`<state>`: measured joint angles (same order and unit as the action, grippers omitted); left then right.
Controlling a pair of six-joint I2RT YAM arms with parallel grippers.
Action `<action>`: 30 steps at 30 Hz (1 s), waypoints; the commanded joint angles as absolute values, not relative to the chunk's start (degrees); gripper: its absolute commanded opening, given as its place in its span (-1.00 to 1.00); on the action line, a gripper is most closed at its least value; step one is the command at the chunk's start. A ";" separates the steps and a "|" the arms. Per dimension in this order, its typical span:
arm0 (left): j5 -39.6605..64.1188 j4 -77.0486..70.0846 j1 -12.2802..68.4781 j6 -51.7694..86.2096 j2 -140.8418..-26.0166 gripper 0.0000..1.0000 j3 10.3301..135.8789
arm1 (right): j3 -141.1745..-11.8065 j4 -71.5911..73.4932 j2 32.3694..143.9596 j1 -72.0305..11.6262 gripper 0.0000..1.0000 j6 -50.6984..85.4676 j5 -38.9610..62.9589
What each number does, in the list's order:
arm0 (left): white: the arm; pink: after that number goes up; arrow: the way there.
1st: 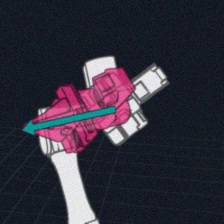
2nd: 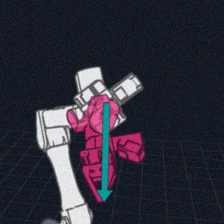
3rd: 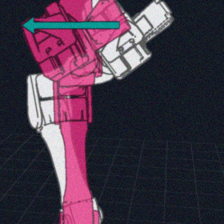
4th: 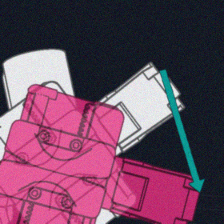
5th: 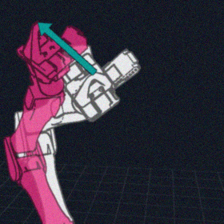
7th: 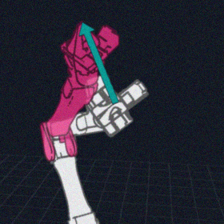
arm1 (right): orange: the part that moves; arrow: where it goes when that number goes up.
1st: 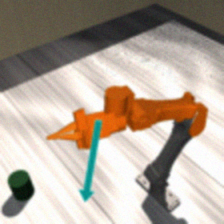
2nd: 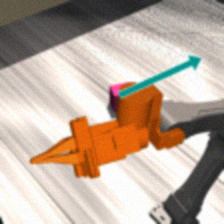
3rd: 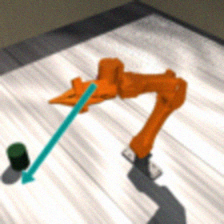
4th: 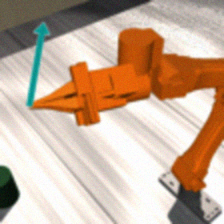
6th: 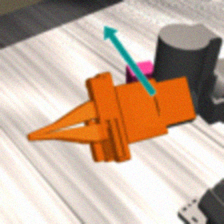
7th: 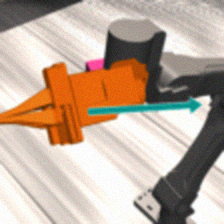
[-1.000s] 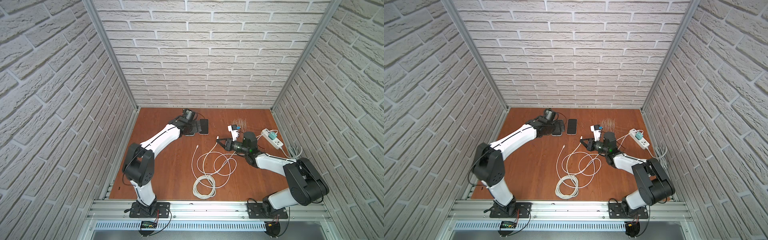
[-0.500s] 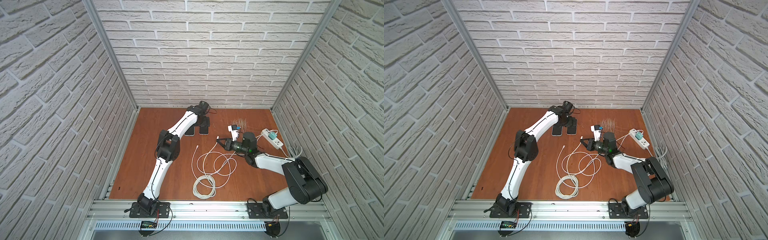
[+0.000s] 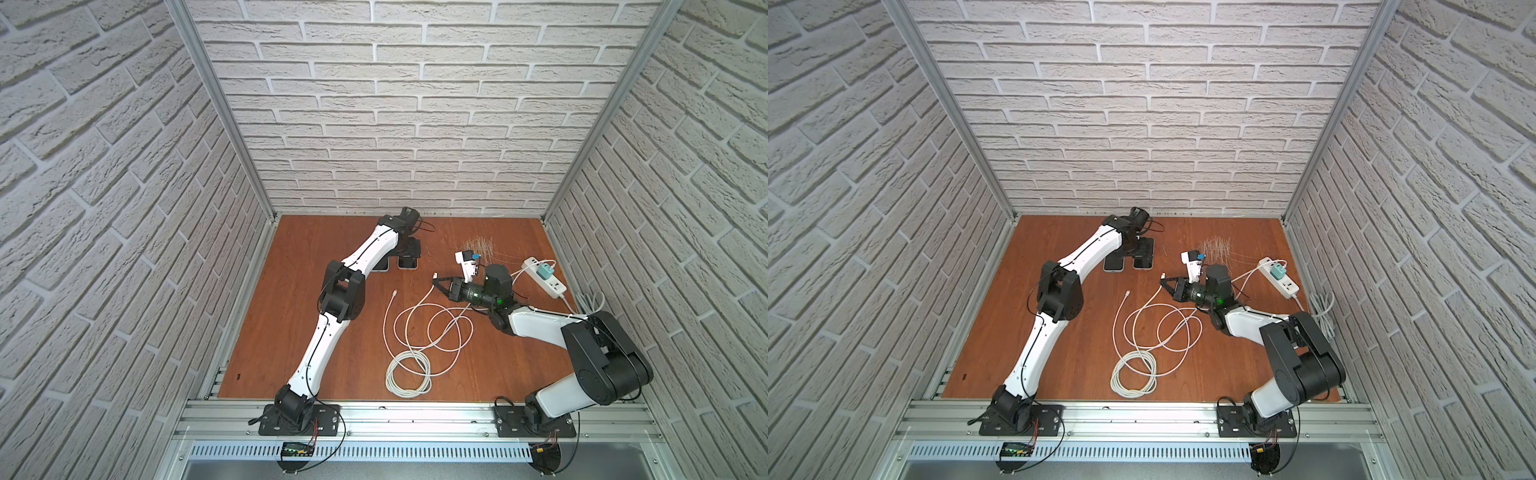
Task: Plug the charging cable into the phone
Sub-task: Move the phone to the center of the board.
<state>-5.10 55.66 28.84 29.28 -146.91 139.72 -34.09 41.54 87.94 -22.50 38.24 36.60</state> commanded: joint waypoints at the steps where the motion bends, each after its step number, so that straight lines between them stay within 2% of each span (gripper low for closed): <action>1: -5.97 53.72 30.19 27.87 -148.71 0.96 141.07 | -34.20 44.38 88.29 -22.50 -0.94 38.67 37.20; 24: -9.43 52.93 30.48 32.03 -153.06 0.97 142.39 | -34.52 44.49 88.68 -22.54 -0.94 38.76 37.48; 30: -10.79 54.56 31.01 32.34 -154.27 0.84 143.39 | -34.42 44.51 88.68 -22.52 -0.94 38.78 37.44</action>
<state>-9.54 52.66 31.00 31.57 -151.55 142.19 -34.09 42.04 88.55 -22.50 38.83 36.64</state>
